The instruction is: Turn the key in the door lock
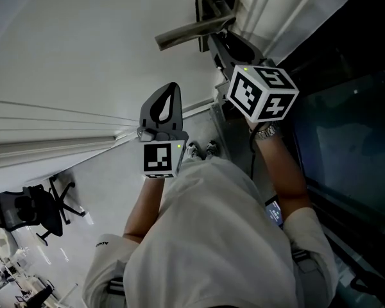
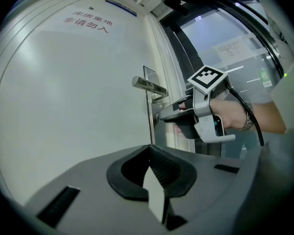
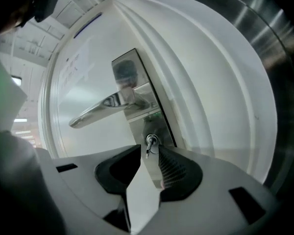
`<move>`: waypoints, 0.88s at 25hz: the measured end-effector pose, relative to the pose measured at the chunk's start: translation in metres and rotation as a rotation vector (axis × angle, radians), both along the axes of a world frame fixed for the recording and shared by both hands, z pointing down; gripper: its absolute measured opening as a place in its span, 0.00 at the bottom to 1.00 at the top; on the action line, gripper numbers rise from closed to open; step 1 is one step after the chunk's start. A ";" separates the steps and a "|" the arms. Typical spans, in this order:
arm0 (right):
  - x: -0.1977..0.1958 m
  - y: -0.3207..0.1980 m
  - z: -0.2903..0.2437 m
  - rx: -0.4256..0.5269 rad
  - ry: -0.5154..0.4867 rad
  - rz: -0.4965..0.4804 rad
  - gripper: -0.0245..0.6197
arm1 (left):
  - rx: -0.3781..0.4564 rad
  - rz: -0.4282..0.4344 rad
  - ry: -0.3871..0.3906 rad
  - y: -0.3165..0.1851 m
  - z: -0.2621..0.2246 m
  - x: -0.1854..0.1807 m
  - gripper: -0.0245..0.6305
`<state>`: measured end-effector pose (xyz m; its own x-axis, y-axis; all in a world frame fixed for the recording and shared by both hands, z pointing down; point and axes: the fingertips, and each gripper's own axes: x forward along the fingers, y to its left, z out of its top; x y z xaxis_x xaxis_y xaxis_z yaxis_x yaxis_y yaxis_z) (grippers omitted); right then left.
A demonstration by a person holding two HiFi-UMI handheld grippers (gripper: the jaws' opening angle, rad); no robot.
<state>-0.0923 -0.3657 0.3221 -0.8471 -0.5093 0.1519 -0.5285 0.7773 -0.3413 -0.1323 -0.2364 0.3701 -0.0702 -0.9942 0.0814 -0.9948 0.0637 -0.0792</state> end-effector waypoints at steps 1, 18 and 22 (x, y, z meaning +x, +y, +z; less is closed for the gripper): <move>0.001 0.002 -0.001 0.049 0.035 -0.014 0.18 | 0.002 0.002 0.003 0.000 0.000 0.001 0.05; 0.011 0.014 0.005 1.020 0.932 -0.006 0.26 | 0.052 0.001 0.059 0.012 -0.005 0.003 0.05; 0.010 0.008 0.003 1.161 1.037 0.012 0.26 | 0.059 -0.009 0.065 0.017 -0.006 0.000 0.05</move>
